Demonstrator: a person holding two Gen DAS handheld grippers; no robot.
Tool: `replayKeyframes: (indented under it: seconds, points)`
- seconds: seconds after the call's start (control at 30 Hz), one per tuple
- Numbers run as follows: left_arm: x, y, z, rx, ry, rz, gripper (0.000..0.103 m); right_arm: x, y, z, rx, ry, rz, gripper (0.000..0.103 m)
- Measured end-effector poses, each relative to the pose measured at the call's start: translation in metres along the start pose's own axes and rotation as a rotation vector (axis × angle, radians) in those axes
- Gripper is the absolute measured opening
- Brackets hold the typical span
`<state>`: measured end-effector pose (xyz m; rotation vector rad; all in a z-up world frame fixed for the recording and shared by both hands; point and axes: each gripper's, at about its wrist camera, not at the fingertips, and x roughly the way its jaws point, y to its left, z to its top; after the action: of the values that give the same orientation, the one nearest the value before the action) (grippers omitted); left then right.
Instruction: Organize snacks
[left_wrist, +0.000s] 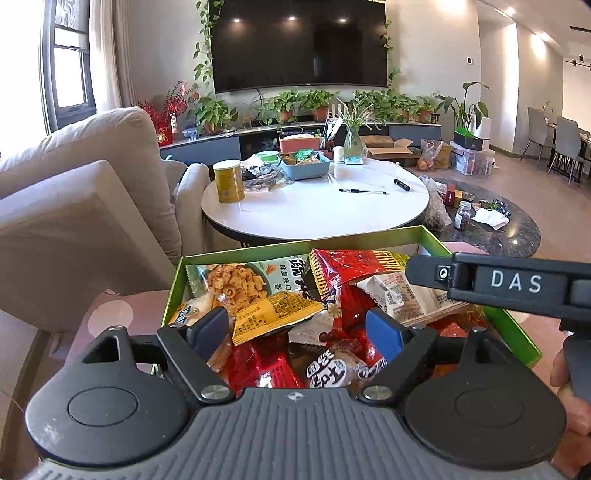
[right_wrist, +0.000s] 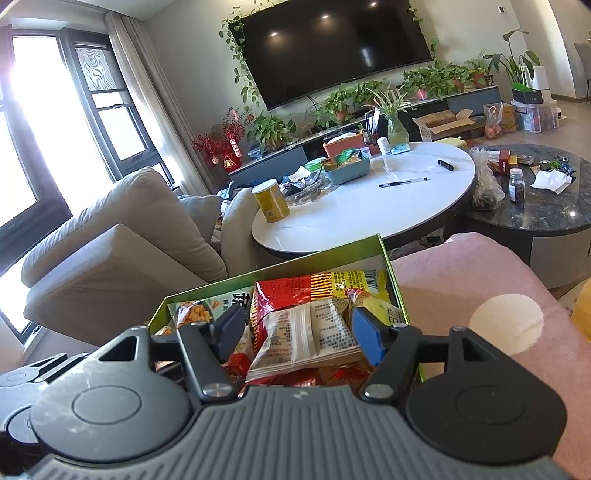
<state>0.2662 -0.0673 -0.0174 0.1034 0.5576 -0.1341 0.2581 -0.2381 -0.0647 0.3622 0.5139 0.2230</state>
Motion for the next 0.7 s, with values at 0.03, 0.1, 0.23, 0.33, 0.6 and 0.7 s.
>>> replayKeyframes:
  seconds: [0.03, 0.1, 0.23, 0.33, 0.6, 0.7]
  points:
    - [-0.003, 0.0, -0.001, -0.002, -0.004, -0.001, 0.085, -0.002, 0.002, -0.001, -0.003, -0.004, 0.0, 0.079]
    - [-0.012, 0.0, -0.002, -0.002, -0.013, -0.005, 0.085, -0.008, 0.004, -0.002, -0.01, -0.009, -0.002, 0.079]
    - [-0.029, -0.001, -0.005, 0.007, -0.029, -0.007, 0.091, -0.024, 0.011, -0.005, -0.03, -0.019, -0.006, 0.079]
    - [-0.044, 0.0, -0.007, 0.003, -0.056, 0.005, 0.096, -0.036, 0.015, -0.008, -0.049, -0.023, -0.007, 0.079]
    - [-0.085, 0.006, -0.021, -0.009, -0.072, 0.035, 0.102, -0.072, 0.03, -0.017, -0.108, -0.03, -0.004, 0.079]
    - [-0.101, 0.005, -0.03, 0.017, -0.089, 0.077, 0.102, -0.085, 0.038, -0.021, -0.147, -0.047, -0.014, 0.079]
